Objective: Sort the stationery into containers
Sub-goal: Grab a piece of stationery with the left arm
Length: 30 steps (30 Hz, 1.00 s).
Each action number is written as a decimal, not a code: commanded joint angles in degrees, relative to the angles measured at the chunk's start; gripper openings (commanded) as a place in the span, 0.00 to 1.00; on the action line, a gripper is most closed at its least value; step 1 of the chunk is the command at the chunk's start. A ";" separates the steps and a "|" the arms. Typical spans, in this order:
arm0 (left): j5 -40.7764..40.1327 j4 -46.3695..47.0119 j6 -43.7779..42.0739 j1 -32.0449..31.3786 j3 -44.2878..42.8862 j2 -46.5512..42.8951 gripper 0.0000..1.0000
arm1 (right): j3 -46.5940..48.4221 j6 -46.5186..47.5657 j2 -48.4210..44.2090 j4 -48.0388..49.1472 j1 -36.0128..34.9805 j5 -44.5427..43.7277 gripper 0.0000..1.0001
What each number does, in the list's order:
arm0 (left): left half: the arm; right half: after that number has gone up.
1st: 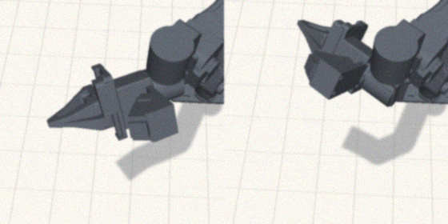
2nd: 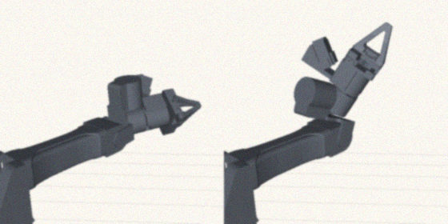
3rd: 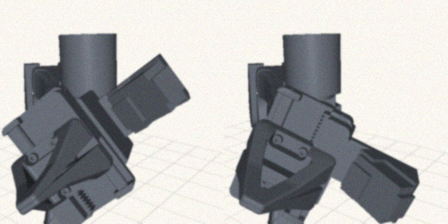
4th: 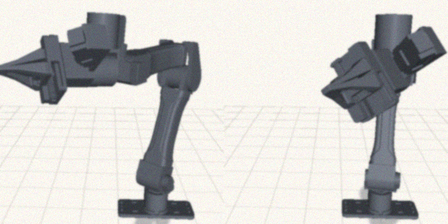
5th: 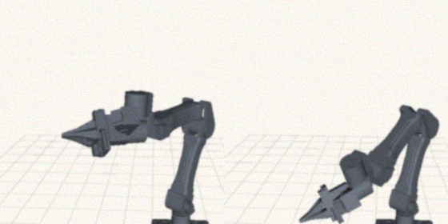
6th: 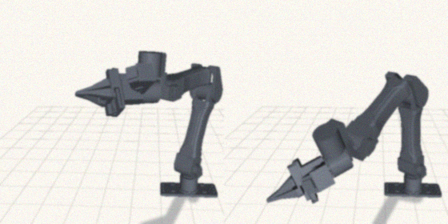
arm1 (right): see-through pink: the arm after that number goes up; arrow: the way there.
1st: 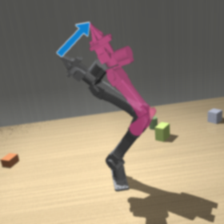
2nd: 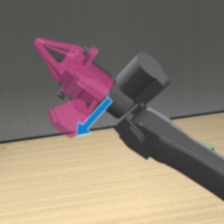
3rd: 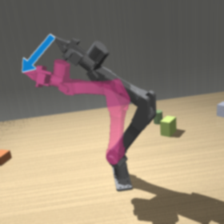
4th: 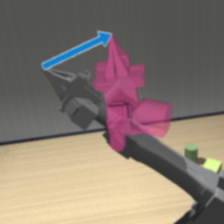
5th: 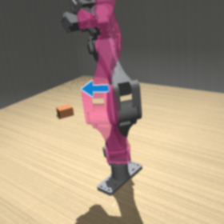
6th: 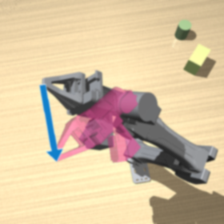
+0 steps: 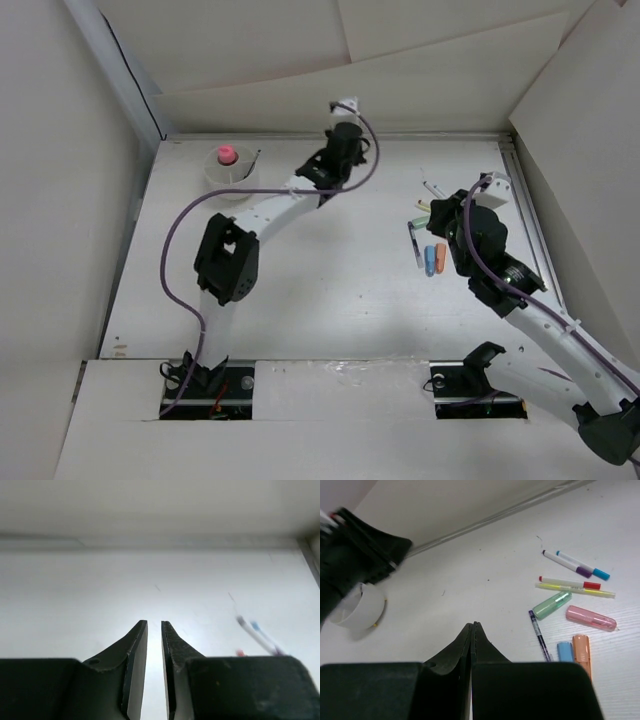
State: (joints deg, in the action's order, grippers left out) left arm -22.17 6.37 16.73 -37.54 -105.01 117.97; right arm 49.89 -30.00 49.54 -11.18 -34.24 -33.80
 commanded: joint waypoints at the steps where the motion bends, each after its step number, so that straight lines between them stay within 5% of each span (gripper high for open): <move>1: 5.21 -8.47 6.01 -5.25 1.21 3.83 0.14 | 3.45 -1.11 -0.41 -1.47 -0.57 -3.90 0.00; 7: 7.23 -10.41 9.45 -11.85 0.87 8.93 0.20 | 4.52 -1.64 -1.55 -3.76 -0.57 -7.15 0.06; 11: 6.62 -12.43 10.60 -14.49 -2.64 12.45 0.26 | 4.52 -1.64 -4.62 -4.64 -0.57 -7.68 0.23; 15: 6.62 -13.14 11.65 -15.81 -5.46 15.44 0.26 | 4.52 -1.12 -5.15 -4.64 -0.57 -5.67 0.31; 30: 6.71 -16.04 11.13 -18.45 -13.20 21.59 0.33 | 3.99 -0.06 -6.21 -2.98 -0.57 -1.10 0.32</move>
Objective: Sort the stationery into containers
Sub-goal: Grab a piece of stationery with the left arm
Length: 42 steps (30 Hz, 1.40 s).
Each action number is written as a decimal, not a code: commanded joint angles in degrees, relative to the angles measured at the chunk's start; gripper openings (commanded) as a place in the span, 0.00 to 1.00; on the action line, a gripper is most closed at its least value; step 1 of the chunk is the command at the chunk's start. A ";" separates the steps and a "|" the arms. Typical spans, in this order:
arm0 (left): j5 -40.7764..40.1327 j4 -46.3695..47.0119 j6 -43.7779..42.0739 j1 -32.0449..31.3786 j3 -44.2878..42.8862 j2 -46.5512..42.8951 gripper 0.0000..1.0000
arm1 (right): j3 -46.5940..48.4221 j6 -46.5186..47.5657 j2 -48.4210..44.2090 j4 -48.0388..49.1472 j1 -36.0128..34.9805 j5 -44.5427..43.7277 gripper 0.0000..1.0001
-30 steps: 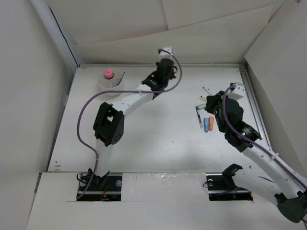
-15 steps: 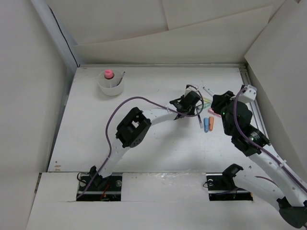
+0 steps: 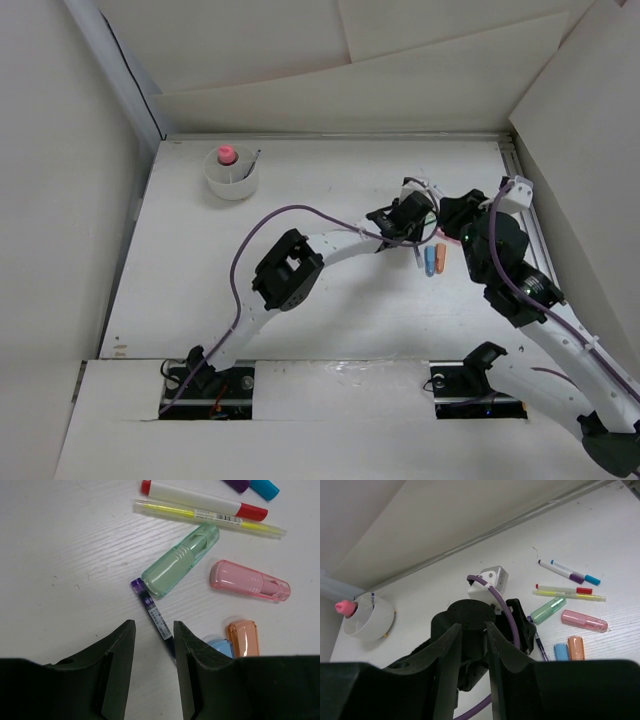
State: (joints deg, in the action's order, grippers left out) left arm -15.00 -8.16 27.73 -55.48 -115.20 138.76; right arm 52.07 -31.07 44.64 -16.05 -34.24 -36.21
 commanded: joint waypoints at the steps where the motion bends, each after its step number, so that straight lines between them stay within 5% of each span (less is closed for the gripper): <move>1: -0.46 -1.50 0.14 -0.50 -3.02 1.33 0.33 | 1.80 1.01 -1.31 1.90 -0.57 1.84 0.34; 9: -2.30 -3.26 0.66 -0.50 -7.76 5.73 0.32 | 1.28 1.54 -1.93 2.43 -0.57 2.90 0.34; 17: -5.82 -4.58 0.14 -0.50 -5.13 5.39 0.07 | 1.28 1.54 -3.07 2.43 -0.57 3.42 0.35; 23: -8.02 -4.06 -1.62 -0.50 2.59 0.73 0.02 | 1.28 1.54 -3.07 2.43 -0.57 3.42 0.35; 29: -9.42 -3.43 -2.76 -0.50 9.90 -4.72 0.10 | 1.28 1.54 -3.07 2.43 -0.57 3.42 0.36; 36: -11.54 -4.23 -5.31 -0.50 9.83 -6.31 0.34 | 1.28 1.54 -3.07 2.96 -0.57 4.48 0.36; 42: -12.06 -7.21 -7.85 -0.50 3.68 -1.93 0.33 | 1.28 1.54 -2.54 2.96 -0.57 4.48 0.36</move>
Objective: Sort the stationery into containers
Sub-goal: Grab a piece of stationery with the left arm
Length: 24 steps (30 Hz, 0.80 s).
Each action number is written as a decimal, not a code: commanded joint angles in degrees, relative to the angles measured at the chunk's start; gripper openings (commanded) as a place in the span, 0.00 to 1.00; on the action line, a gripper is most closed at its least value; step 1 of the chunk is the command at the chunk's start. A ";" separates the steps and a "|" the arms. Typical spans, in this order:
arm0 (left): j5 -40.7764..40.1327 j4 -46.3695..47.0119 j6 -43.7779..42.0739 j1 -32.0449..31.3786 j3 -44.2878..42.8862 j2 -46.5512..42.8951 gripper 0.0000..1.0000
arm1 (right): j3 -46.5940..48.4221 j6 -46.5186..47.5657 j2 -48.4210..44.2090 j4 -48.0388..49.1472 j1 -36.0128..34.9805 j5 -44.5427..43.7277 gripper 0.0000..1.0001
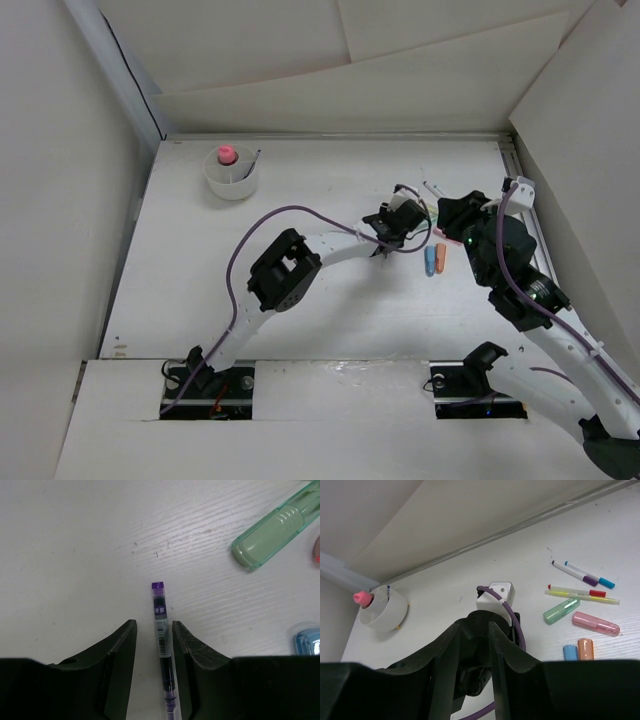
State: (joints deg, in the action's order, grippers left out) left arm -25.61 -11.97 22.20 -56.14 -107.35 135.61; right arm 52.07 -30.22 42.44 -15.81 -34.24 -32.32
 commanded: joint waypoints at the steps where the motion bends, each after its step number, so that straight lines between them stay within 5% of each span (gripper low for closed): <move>1: -1.46 -3.94 -2.94 0.15 -6.45 1.93 0.31 | 1.28 0.69 -0.34 2.72 -0.57 0.59 0.36; 24: -3.22 -4.64 -5.84 0.68 -13.76 8.27 0.21 | 0.75 0.69 -0.86 3.25 -0.57 1.11 0.36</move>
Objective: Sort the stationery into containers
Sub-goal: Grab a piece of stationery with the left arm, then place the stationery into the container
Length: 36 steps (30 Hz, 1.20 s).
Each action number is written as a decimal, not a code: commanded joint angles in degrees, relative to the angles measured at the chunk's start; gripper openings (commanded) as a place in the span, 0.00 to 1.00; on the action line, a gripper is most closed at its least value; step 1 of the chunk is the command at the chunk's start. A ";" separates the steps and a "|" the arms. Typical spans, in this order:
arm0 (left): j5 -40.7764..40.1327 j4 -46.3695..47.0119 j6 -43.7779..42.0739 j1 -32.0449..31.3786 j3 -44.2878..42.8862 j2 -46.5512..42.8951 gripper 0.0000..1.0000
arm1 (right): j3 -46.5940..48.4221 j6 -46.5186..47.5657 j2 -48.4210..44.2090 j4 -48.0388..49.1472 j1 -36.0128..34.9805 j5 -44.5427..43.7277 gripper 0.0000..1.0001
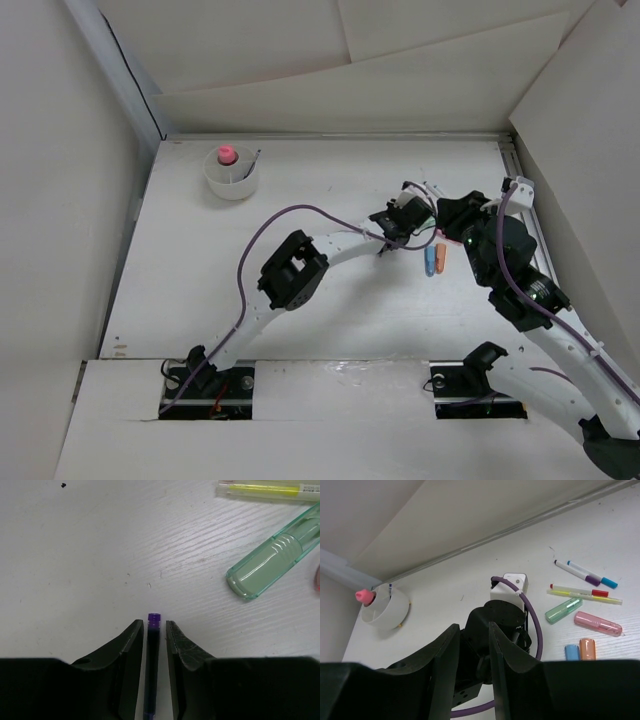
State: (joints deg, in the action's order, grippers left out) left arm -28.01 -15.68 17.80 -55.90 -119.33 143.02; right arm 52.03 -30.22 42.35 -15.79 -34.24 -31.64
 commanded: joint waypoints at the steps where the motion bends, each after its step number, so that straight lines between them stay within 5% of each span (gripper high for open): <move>1: -0.82 -0.93 -1.45 0.44 -1.79 0.86 0.21 | 0.79 0.69 -0.78 3.22 -0.57 0.44 0.36; 8: 1.54 1.17 -2.06 1.49 -1.18 0.17 0.01 | 0.79 0.69 -0.25 3.75 -0.57 1.05 0.36; 18: -1.24 9.97 -4.44 4.74 9.98 -17.13 0.00 | 0.26 0.69 -0.78 4.28 -0.57 1.05 0.36; 27: 1.81 21.19 -0.41 24.41 28.26 -39.02 0.00 | -0.35 0.69 -0.78 5.07 -0.57 1.58 0.36; 36: 7.36 29.92 -1.27 41.82 33.55 -41.95 0.00 | -0.35 0.69 -1.30 5.07 -0.57 1.58 0.36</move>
State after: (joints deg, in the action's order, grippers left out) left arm -24.01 10.66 17.43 -14.15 -86.63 100.95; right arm 51.55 -30.22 41.69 -14.02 -34.24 -30.59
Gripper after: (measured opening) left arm 0.051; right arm 0.358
